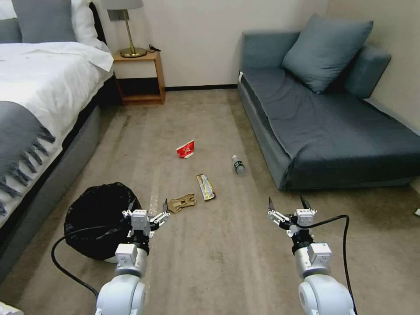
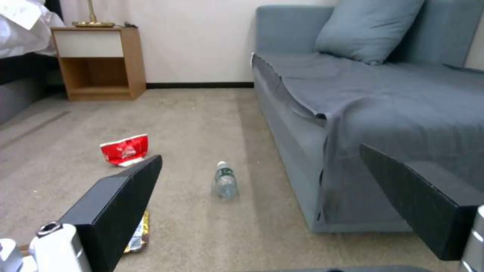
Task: Pick up the trash bin, then pick up the garbage on the floor and place it into the trash bin.
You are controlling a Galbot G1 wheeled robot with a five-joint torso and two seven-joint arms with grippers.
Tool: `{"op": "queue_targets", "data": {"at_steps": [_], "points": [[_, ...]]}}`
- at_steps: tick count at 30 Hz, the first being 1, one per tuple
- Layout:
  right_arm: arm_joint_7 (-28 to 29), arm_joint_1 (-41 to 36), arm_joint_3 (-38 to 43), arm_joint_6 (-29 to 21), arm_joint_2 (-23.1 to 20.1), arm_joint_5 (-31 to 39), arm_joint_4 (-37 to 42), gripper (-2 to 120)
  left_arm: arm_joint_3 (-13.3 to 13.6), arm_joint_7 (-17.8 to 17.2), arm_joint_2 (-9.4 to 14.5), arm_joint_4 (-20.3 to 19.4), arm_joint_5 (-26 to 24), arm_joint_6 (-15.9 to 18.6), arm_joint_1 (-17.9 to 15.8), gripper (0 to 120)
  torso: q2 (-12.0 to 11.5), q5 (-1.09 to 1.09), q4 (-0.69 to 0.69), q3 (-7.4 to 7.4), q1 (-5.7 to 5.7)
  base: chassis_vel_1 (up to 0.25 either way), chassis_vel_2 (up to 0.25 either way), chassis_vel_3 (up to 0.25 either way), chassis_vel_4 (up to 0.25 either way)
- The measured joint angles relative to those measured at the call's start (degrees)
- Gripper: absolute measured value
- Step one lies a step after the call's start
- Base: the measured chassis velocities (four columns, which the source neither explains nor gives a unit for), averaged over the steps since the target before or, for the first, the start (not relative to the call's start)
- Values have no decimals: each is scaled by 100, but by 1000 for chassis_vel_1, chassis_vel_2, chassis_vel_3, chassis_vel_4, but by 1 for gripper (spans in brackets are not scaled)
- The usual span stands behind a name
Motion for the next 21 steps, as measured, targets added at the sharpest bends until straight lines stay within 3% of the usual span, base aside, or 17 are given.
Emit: {"op": "queue_targets", "data": {"at_steps": [21], "points": [[0,0,0,0,0,0,0,100,0,0,0,0,0,0,0,100,0,0,0,0,0,0,0,0,0]]}}
